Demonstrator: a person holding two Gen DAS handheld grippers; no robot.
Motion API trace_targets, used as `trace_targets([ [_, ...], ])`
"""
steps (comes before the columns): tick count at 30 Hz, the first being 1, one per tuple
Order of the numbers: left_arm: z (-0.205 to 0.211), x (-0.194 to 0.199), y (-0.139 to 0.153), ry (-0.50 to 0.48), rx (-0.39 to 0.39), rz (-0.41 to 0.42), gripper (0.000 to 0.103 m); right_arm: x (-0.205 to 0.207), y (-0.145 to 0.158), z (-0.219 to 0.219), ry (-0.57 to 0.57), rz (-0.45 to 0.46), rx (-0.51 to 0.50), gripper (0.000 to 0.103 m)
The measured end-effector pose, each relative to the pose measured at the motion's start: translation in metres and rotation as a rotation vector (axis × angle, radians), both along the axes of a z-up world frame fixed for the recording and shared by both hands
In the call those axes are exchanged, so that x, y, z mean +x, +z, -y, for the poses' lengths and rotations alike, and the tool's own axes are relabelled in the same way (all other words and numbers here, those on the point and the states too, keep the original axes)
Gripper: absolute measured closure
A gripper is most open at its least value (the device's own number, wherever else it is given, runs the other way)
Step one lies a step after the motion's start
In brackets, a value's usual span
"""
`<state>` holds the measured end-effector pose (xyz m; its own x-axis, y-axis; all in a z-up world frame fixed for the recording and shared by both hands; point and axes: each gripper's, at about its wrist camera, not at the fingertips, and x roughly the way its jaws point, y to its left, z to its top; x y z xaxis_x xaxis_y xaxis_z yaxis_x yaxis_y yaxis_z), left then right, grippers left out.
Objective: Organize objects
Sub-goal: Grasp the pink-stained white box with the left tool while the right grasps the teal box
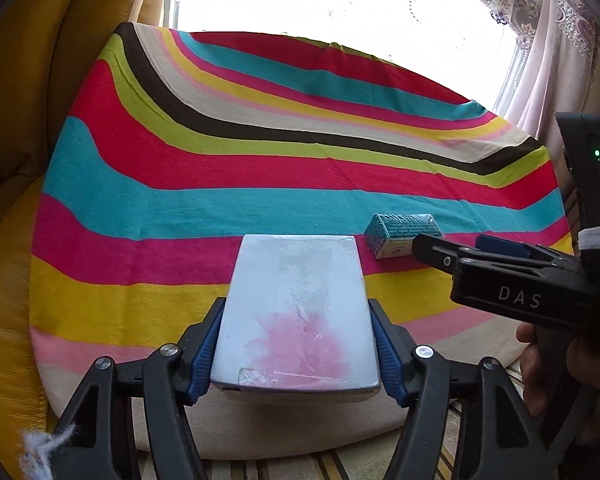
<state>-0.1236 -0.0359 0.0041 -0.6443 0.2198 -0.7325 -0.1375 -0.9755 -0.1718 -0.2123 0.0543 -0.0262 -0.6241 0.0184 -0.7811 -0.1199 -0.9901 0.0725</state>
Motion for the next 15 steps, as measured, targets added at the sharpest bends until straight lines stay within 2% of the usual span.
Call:
trace_targets([
  [14, 0.015, 0.003, -0.002, 0.078, 0.046, -0.016, 0.036, -0.035, -0.016, 0.025, 0.0, 0.028, 0.072, 0.009],
  [15, 0.015, 0.003, -0.002, 0.077, 0.045, -0.015, 0.036, -0.036, -0.017, 0.026, 0.001, 0.029, 0.076, 0.012],
])
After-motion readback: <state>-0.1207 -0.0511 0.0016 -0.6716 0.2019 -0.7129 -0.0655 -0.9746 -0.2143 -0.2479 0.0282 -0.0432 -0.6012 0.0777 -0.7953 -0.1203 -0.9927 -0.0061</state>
